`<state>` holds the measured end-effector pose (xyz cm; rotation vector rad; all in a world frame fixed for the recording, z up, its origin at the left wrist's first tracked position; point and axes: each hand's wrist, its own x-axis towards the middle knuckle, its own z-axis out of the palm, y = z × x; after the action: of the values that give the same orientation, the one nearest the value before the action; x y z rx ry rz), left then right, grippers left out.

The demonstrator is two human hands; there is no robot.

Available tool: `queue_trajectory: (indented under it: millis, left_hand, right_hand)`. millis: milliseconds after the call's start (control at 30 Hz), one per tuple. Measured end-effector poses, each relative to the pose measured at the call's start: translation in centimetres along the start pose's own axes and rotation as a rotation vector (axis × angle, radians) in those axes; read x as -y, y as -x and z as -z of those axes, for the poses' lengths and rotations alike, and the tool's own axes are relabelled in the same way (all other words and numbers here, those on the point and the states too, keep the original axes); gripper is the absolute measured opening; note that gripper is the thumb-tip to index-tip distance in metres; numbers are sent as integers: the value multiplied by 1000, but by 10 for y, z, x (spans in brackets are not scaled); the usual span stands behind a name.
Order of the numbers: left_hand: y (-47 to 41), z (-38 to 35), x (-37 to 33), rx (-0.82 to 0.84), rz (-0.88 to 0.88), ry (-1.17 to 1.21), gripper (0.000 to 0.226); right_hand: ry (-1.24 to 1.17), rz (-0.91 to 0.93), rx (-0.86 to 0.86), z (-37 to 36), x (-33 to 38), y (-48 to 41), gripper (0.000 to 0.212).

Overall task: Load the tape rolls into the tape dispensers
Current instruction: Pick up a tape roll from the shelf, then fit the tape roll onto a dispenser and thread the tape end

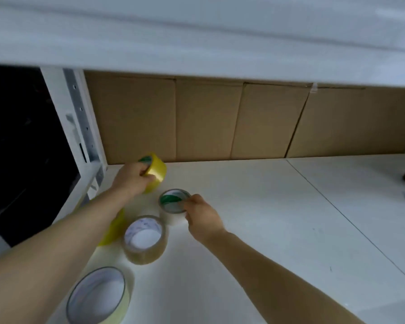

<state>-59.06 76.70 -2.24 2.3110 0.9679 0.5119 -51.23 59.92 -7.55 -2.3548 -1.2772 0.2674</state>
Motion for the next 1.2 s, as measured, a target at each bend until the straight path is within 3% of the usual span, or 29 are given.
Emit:
queue_trajectory:
  millis: [100,200,300,367,467,700,867,1033,1133,1200]
  left_hand:
    - [9,-1,-41,77,100,487,34]
    - [24,-25,-89,214,159,811,29]
    - [41,-66,-142,304,112,831,5]
    - [55,-98,-184,366,95,837,0]
    - [85,-155,-260,520,82,852,5]
    - [168,-279,-412,810,112,970,9]
    - [202,-340,-494,928,14,836,12]
    - [193,-408,-546,701,-110,576,17]
    - [176,-458,-566,655,-345,227,44]
    - [167,-489,-579,564,-421,-49,76]
  right_hand:
    - [-24,-29,-85,21,-12,12,42]
    - [-327,-218,-192,58,-41,34,31]
    - [-612,-305,-337,102,-81,70,32]
    - [-652,-274,-377,130,-111,104,35]
    - [-592,-251,-455,166,-170,158,36]
    - [-403,-407,-665,240,-312,277,38]
    - [-405,-517,-730,282,-386,333,33]
    - [-354,-620,-826,321,-462,366,35]
    - [-327,-659,-828,342,-511,371,36]
    - [-325,-660,-811,357,-542,365,35]
